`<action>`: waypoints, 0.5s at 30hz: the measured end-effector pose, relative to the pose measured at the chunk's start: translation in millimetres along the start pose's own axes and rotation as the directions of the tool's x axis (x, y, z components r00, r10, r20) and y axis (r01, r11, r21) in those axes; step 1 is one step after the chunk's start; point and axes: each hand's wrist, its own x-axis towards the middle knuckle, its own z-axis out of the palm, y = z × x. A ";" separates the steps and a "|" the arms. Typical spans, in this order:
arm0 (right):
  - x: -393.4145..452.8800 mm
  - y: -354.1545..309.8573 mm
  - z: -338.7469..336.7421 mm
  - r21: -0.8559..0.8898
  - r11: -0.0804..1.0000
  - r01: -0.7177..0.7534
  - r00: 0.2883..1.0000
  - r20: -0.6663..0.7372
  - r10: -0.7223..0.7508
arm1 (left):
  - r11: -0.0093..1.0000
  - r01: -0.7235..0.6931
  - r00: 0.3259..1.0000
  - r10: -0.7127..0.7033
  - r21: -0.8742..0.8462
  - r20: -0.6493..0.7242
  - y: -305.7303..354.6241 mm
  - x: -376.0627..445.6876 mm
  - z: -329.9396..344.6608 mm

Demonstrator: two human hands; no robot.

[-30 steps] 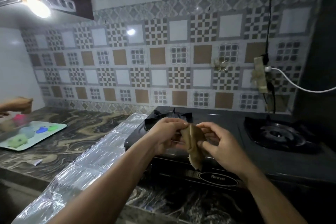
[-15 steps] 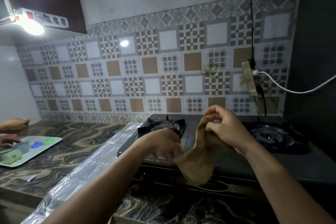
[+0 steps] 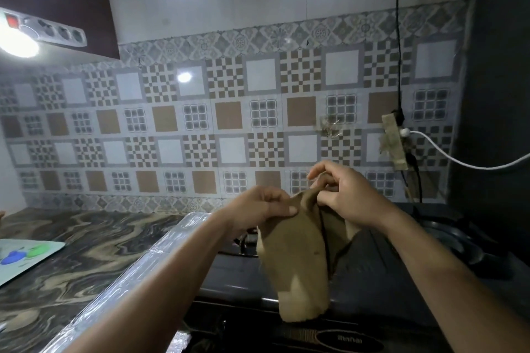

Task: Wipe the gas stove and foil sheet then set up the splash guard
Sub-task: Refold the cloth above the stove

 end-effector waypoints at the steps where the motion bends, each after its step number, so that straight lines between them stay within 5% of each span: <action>1: 7.7 2.8 -0.1 -0.023 1.000 -0.006 1.000 -0.013 0.006 | 1.000 -0.012 1.000 0.012 0.009 -0.028 -0.6 5.6 -7.0; 15: 116.4 77.0 -17.1 -0.376 0.926 0.023 1.000 0.000 -0.025 | 0.914 -0.136 0.931 0.250 0.383 -0.266 -30.8 140.8 -44.8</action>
